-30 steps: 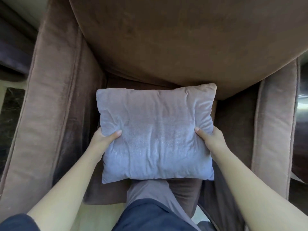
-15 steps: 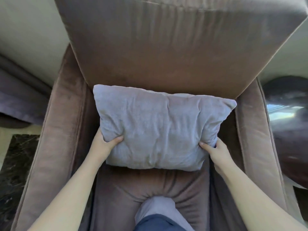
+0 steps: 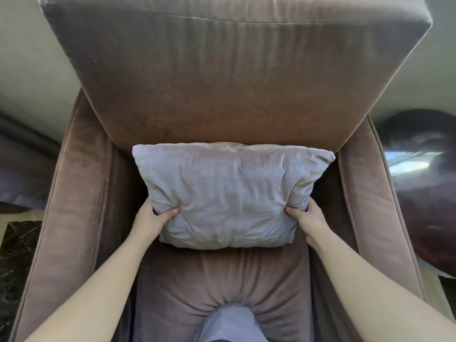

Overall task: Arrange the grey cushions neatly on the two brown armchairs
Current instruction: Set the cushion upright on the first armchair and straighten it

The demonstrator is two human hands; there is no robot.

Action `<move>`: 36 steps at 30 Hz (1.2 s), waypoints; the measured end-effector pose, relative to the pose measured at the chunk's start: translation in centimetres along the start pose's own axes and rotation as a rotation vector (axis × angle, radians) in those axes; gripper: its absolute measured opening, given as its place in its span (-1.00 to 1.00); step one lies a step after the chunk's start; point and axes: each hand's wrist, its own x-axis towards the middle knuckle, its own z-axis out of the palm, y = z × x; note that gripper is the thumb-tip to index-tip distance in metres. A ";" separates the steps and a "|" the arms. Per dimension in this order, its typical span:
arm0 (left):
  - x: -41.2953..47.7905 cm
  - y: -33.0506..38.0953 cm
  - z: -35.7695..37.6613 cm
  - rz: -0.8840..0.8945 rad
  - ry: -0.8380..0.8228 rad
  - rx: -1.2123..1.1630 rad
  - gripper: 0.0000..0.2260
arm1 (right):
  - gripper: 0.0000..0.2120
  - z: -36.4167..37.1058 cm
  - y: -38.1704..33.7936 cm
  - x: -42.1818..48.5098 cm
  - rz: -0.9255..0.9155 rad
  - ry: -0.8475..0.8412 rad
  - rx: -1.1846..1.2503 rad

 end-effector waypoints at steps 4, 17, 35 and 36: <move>1.4 1.5 -1.1 -0.002 -0.071 0.013 -0.35 | -0.54 -0.9 -1.7 0.2 -0.003 -0.028 -0.071; 5.2 9.2 -3.4 0.166 0.130 -0.390 -0.85 | -0.77 -2.1 -11.0 2.3 -0.182 0.047 0.097; 4.6 10.4 -5.0 0.185 0.222 -0.345 -0.85 | -0.80 -3.0 -12.8 2.0 -0.300 0.186 -0.266; 4.5 11.0 -5.4 0.217 0.222 -0.261 -0.81 | -0.69 -3.2 -13.6 1.7 -0.345 0.202 -0.412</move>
